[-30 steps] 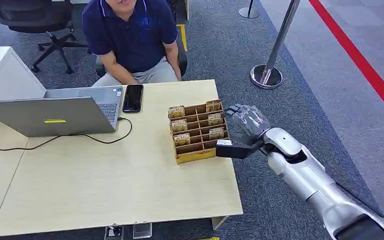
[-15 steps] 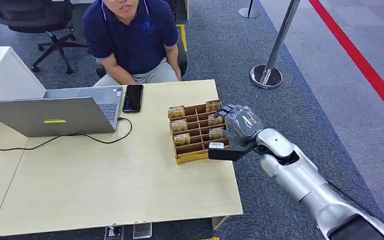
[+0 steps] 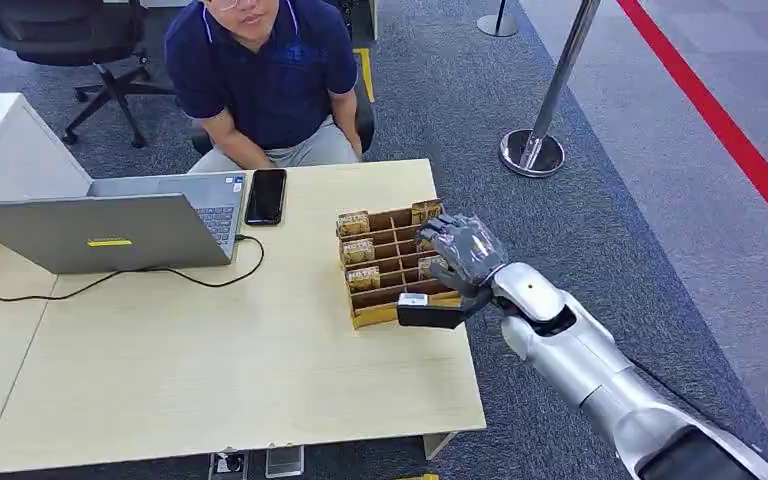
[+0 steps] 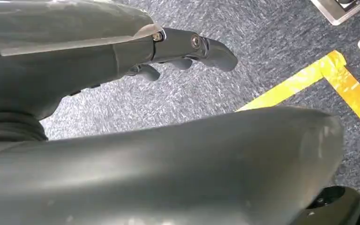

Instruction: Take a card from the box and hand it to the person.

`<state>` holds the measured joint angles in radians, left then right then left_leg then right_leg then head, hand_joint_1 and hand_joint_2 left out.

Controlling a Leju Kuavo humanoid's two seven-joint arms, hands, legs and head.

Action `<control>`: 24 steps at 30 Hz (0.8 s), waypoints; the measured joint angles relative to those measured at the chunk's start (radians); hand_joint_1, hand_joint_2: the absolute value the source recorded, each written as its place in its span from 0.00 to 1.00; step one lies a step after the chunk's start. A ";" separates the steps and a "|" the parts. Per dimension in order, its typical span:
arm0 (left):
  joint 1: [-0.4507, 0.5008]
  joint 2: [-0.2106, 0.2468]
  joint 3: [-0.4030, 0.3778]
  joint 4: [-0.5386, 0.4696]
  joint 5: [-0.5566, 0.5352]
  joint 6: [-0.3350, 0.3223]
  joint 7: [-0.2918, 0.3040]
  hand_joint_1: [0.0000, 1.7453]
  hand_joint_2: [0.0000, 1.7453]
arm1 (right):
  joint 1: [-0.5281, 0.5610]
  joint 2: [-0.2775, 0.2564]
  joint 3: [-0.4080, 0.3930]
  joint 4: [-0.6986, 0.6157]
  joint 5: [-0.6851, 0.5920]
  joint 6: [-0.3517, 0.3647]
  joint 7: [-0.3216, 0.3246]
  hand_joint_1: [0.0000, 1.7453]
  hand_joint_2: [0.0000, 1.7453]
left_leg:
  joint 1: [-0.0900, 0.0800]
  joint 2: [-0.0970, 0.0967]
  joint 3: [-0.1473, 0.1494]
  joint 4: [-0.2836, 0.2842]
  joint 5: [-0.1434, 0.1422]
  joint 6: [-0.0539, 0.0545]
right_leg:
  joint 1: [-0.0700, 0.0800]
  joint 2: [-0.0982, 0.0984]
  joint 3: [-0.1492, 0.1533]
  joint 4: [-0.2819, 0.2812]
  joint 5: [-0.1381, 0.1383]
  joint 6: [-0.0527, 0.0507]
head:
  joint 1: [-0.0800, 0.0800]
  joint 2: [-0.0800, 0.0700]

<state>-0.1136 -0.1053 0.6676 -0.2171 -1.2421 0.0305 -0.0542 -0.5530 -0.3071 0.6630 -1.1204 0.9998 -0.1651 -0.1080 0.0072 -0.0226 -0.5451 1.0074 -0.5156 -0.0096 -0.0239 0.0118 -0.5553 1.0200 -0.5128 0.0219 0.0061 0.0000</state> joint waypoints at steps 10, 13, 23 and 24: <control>0.001 0.000 0.000 0.000 0.000 0.000 0.000 0.00 0.00 | -0.008 0.024 0.007 0.058 0.028 -0.021 0.014 0.43 1.00 | 0.000 0.000 0.000 0.000 0.000 0.000 | 0.000 0.000 0.000 0.000 0.000 0.000 | -0.001 0.000; 0.001 0.000 0.000 0.000 0.000 0.000 0.000 0.00 0.00 | -0.013 0.029 0.006 0.085 0.035 -0.031 0.020 0.45 1.00 | 0.000 0.000 0.000 0.000 0.000 0.000 | 0.000 0.000 0.000 0.000 0.000 0.000 | -0.001 0.000; 0.002 0.000 0.001 0.000 -0.002 -0.002 0.000 0.00 0.00 | -0.030 0.031 -0.013 0.163 0.048 -0.067 0.034 0.46 1.00 | 0.000 0.000 0.000 0.000 0.000 0.000 | 0.000 0.000 0.000 0.000 0.000 0.000 | 0.000 0.000; 0.003 0.000 0.001 0.000 -0.002 -0.003 0.000 0.00 0.00 | -0.030 0.031 -0.014 0.168 0.048 -0.069 0.035 0.47 1.00 | 0.000 0.000 0.000 0.000 0.000 0.000 | 0.000 0.000 0.000 0.000 0.000 0.000 | 0.000 0.000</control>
<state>-0.1109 -0.1049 0.6687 -0.2171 -1.2440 0.0275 -0.0546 -0.5825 -0.2762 0.6489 -0.9529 1.0479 -0.2339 -0.0725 0.0072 -0.0225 -0.5449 1.0075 -0.5156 -0.0096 -0.0239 0.0118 -0.5555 1.0199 -0.5128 0.0219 0.0061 0.0000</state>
